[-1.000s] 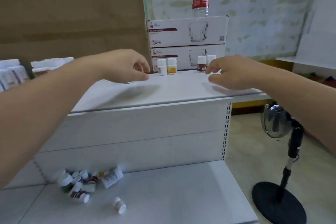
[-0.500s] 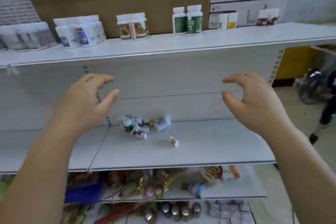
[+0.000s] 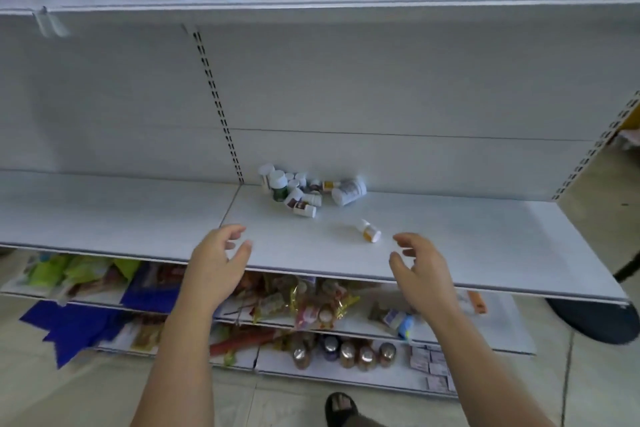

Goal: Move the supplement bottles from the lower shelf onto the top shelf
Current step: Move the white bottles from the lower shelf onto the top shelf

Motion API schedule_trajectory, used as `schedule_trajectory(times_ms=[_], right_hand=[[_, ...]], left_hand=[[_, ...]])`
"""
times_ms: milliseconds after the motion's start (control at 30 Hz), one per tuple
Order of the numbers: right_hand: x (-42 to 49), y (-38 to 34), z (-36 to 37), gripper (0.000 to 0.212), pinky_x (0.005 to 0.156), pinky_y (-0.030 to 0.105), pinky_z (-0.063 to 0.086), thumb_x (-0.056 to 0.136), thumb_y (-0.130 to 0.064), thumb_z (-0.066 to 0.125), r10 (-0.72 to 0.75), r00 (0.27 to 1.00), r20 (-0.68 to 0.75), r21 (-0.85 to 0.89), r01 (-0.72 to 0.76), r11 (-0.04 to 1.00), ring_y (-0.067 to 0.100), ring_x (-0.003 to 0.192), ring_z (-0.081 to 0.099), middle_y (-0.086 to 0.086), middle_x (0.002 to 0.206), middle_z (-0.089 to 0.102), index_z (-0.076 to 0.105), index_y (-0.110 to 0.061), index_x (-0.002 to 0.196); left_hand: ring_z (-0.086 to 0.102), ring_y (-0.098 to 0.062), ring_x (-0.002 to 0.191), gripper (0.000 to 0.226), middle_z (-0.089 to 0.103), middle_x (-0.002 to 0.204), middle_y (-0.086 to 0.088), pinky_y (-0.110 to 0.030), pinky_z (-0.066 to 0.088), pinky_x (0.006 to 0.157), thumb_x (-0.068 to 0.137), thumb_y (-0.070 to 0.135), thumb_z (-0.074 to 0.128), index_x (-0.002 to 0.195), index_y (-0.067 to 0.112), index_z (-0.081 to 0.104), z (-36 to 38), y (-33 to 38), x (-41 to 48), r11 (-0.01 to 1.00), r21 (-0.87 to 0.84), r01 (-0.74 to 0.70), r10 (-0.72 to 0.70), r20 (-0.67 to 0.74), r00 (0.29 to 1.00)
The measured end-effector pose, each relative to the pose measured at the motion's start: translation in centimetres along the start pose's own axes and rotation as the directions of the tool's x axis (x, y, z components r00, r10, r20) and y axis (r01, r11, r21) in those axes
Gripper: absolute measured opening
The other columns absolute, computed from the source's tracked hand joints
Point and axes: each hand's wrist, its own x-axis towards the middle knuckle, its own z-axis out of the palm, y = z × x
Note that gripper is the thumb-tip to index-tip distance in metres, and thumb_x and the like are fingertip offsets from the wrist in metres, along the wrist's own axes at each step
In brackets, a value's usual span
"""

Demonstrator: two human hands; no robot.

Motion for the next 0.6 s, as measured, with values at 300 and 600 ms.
schedule_trajectory(times_ms=[300, 600], right_hand=[[12.6, 5.3, 9.3, 0.048, 0.092, 0.031, 0.041, 0.090, -0.025, 0.056, 0.129, 0.984, 0.123, -0.111, -0.116, 0.987, 0.028, 0.117, 0.051, 0.009, 0.134, 0.050, 0.046, -0.017, 0.136], [16.9, 6.1, 11.7, 0.037, 0.092, 0.032, 0.039, 0.091, -0.021, 0.046, 0.192, 0.932, 0.308, -0.391, -0.060, 0.918, 0.033, 0.116, 0.048, 0.016, 0.126, 0.047, 0.049, -0.003, 0.123]], left_hand=[[0.047, -0.019, 0.127, 0.039, 0.049, 0.140, 0.000, -0.035, 0.039, 0.104, 0.095, 0.022, 0.055, 0.134, 0.023, 0.053, 12.8, -3.5, 12.3, 0.989, 0.093, -0.114, 0.094, 0.190, 0.977], [0.044, -0.032, 0.119, 0.038, 0.041, 0.143, -0.004, -0.038, 0.045, 0.091, 0.094, 0.025, 0.050, 0.132, 0.022, 0.052, 19.9, -4.7, 19.2, 0.817, 0.512, -0.267, 0.141, 0.271, 0.952]])
